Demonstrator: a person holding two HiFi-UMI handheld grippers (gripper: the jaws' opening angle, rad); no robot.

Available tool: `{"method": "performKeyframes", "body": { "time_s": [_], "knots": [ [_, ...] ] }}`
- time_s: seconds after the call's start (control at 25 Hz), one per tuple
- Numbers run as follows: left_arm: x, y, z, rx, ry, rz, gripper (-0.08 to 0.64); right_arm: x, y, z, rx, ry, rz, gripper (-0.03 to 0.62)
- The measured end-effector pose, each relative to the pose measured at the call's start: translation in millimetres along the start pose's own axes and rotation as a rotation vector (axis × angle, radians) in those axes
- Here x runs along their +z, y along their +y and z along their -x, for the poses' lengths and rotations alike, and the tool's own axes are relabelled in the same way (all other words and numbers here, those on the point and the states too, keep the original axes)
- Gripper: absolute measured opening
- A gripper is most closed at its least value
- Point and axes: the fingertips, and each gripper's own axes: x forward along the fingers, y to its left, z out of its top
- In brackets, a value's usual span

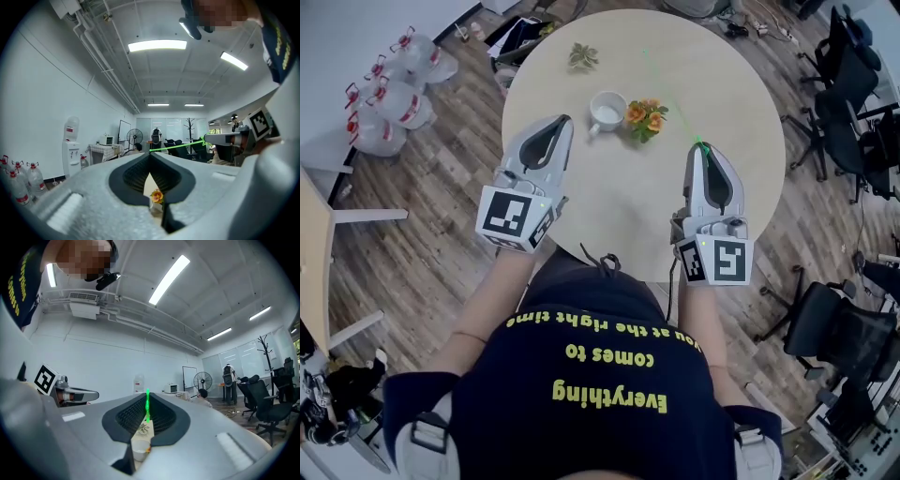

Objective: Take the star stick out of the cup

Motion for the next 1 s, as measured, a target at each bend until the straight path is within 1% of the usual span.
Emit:
{"method": "performKeyframes", "body": {
  "time_s": [0.44,1.0],
  "knots": [
    [-2.3,-7.4,-4.6,-0.017,0.004,0.004,0.002,-7.7,-3.7,4.8,-0.003,0.011,-0.022,0.029],
    [-8.2,-8.4,-14.3,-0.038,0.017,0.012,0.002,-13.8,-1.8,0.8,0.009,0.032,-0.01,0.029]
  ]
}}
